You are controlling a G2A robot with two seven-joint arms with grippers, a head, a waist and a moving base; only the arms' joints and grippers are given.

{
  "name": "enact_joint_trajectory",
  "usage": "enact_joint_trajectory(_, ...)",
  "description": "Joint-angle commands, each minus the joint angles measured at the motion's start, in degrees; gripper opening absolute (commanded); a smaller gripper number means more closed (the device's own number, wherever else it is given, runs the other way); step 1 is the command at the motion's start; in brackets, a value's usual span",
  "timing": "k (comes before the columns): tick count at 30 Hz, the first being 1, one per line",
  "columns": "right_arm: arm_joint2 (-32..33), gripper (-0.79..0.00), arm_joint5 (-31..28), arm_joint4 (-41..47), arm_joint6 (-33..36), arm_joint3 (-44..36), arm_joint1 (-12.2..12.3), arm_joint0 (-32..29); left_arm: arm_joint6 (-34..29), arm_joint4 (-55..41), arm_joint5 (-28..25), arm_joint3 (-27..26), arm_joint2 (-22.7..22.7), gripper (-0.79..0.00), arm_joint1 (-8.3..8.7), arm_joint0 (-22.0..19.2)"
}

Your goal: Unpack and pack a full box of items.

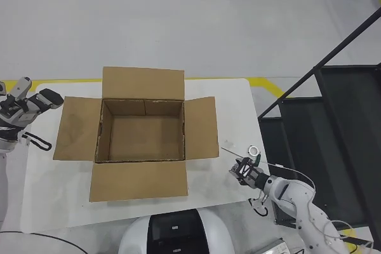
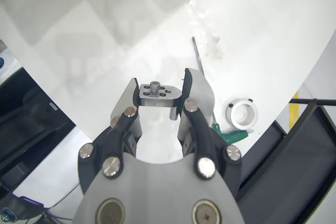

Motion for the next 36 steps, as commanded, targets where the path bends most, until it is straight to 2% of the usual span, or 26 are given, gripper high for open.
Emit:
enact_joint_trajectory(1, -0.4, -0.785, -0.2, 2.1, 0.6, -1.7, -0.1, 0.3, 0.0, 0.0, 0.0, 0.0, 0.0, 0.0, 0.0, 0.0)
enact_joint_trajectory(7, -0.3, -0.785, 4.2, 12.2, 3.0, -5.0, -0.5, 2.3, 0.0, 0.0, 0.0, 0.0, 0.0, 0.0, 0.0, 0.0)
enact_joint_trajectory(12, 1.5, -0.785, 10.1, 11.6, 2.7, -9.2, -0.6, 1.5, 0.0, 0.0, 0.0, 0.0, 0.0, 0.0, 0.0, 0.0)
enact_joint_trajectory(16, 1.7, -0.785, 14.5, 10.7, -0.6, -11.4, -0.8, 0.8, 0.0, 0.0, 0.0, 0.0, 0.0, 0.0, 0.0, 0.0)
enact_joint_trajectory(22, -4.0, -0.785, 12.6, 14.3, -1.4, -14.9, -1.3, 3.3, 0.0, 0.0, 0.0, 0.0, 0.0, 0.0, 0.0, 0.0)
enact_joint_trajectory(23, -5.1, -0.785, 15.7, 16.9, -0.1, -13.9, -1.6, 3.8, 0.0, 0.0, 0.0, 0.0, 0.0, 0.0, 0.0, 0.0)
enact_joint_trajectory(24, -6.5, -0.785, 15.0, 19.9, 0.8, -12.3, -1.8, 4.5, 0.0, 0.0, 0.0, 0.0, 0.0, 0.0, 0.0, 0.0)
enact_joint_trajectory(27, -8.9, -0.785, 15.4, 21.2, 1.8, -10.1, -2.1, 6.8, 0.0, 0.0, 0.0, 0.0, 0.0, 0.0, 0.0, 0.0)
enact_joint_trajectory(28, -8.9, -0.785, 15.0, 17.7, 2.2, -10.1, -2.0, 7.1, 0.0, 0.0, 0.0, 0.0, 0.0, 0.0, 0.0, 0.0)
enact_joint_trajectory(32, -7.7, -0.785, 13.8, 18.6, -0.9, -9.7, -1.8, 4.8, 0.0, 0.0, 0.0, 0.0, 0.0, 0.0, 0.0, 0.0)
enact_joint_trajectory(36, -7.4, -0.785, 13.7, 19.0, -1.3, -9.7, -1.8, 4.5, 0.0, 0.0, 0.0, 0.0, 0.0, 0.0, 0.0, 0.0)
